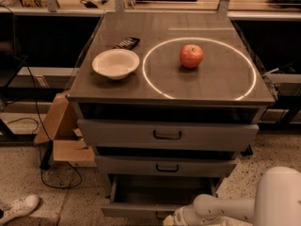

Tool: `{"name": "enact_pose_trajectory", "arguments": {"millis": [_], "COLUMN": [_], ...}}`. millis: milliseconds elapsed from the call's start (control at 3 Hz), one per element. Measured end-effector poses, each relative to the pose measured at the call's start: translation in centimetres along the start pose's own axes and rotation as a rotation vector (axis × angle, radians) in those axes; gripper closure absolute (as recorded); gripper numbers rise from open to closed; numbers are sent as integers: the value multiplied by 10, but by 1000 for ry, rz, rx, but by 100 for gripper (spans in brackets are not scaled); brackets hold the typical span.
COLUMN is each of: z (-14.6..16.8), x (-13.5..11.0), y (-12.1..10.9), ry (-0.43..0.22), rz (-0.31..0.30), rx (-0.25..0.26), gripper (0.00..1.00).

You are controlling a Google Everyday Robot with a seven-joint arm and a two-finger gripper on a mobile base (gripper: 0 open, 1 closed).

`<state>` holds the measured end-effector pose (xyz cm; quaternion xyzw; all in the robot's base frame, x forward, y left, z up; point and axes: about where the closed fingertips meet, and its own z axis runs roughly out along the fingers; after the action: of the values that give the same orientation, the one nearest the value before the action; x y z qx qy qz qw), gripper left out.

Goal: Close bottom drawer

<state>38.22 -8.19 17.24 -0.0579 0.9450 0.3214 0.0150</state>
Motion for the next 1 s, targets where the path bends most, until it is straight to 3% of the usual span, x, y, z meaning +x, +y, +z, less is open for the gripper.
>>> {"name": "enact_pose_trajectory", "arguments": {"millis": [333,1000], "z": [1,-20], "x": [-8,-59], "y": [-8,-5], "ry": [-14,-142], "rz": [29,51], "rx": [14,-9], "gripper": [100,100]}}
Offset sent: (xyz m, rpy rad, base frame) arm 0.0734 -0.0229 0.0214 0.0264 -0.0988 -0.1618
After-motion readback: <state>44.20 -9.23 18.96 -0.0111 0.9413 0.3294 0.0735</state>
